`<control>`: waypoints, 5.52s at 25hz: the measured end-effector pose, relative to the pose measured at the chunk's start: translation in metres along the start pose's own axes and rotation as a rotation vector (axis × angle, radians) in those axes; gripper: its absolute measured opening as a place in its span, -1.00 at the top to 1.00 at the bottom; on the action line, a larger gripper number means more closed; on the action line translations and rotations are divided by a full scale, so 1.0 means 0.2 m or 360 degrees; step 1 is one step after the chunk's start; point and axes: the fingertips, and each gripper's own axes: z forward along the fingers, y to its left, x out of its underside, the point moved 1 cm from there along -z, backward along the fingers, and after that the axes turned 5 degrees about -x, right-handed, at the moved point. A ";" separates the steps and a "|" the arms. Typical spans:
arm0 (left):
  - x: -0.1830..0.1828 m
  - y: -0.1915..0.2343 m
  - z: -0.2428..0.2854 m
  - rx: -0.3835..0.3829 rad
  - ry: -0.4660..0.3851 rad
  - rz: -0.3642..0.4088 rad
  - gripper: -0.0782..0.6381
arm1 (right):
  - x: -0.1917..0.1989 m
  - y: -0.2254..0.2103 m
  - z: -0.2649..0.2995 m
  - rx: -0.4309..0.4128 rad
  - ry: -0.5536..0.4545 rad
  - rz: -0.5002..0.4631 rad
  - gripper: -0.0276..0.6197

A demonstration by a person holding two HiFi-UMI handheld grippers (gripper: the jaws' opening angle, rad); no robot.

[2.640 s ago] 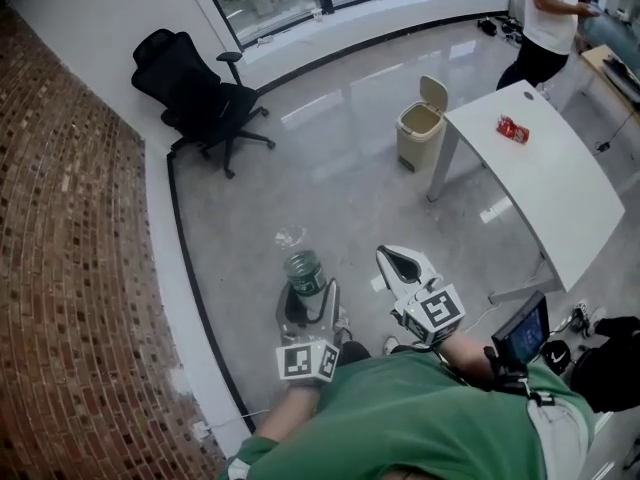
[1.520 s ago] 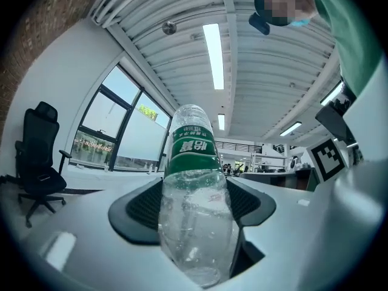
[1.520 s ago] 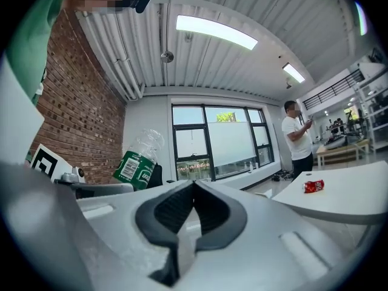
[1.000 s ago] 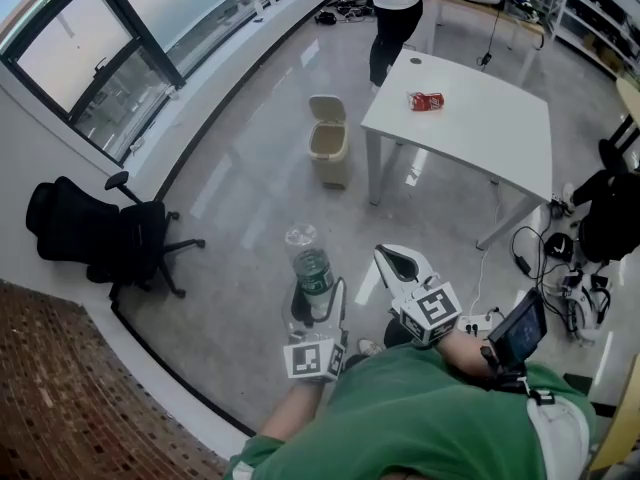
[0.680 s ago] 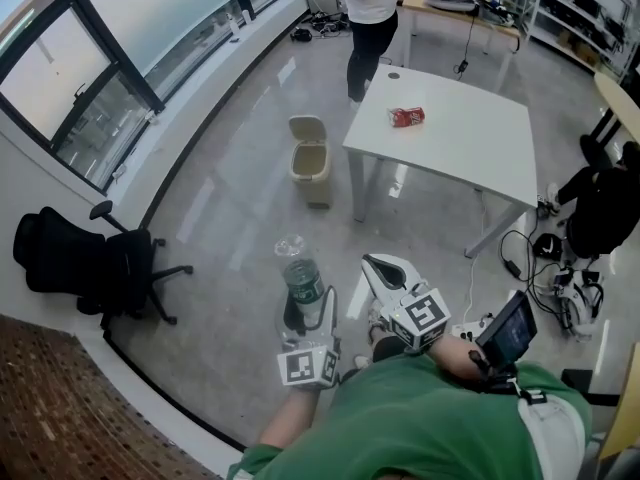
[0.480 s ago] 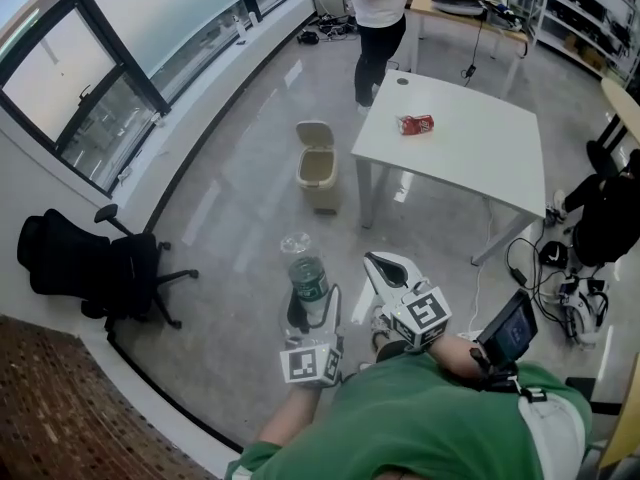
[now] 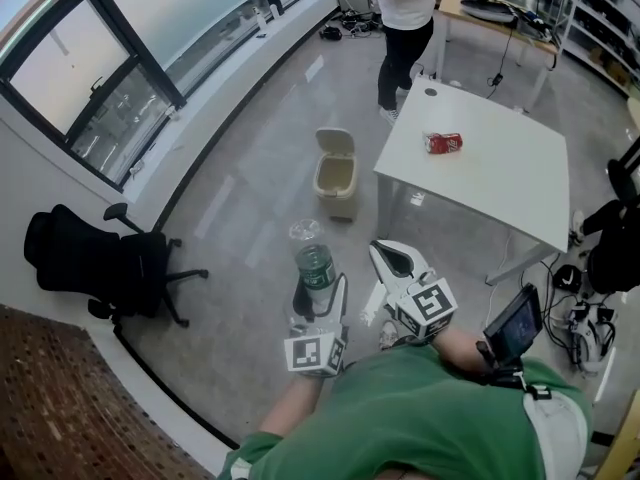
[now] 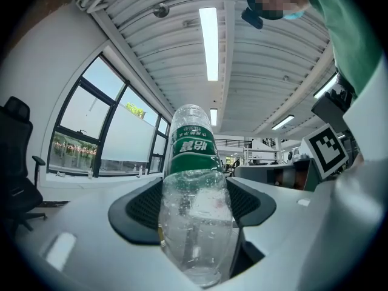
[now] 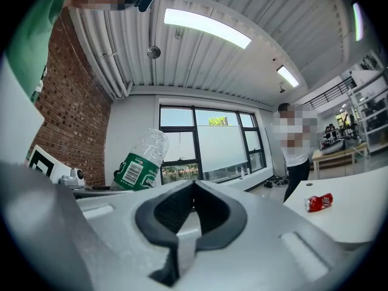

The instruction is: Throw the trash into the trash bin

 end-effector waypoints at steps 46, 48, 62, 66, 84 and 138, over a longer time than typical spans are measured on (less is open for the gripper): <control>0.11 0.92 1.31 0.0494 0.0219 -0.0074 -0.15 | 0.12 -0.53 1.26 0.0553 0.0111 0.0043 0.91; 0.12 0.93 1.37 0.0490 0.0228 -0.0063 -0.15 | 0.12 -0.59 1.31 0.0551 0.0107 0.0058 0.91; 0.20 0.90 2.05 0.0436 0.0342 0.0038 -0.15 | 0.13 -1.20 1.66 0.0494 0.0117 0.0169 0.91; 0.27 0.85 2.26 0.0410 0.0399 0.0065 -0.15 | 0.20 -1.40 1.74 0.0452 0.0151 0.0227 0.91; 0.56 0.89 2.64 0.0511 0.0598 0.0132 -0.15 | 0.36 -1.76 1.91 0.0606 0.0234 0.0308 0.91; 2.79 1.26 2.92 0.0880 0.1540 0.0642 -0.15 | 2.51 -2.09 2.21 0.0843 0.1081 0.0618 0.91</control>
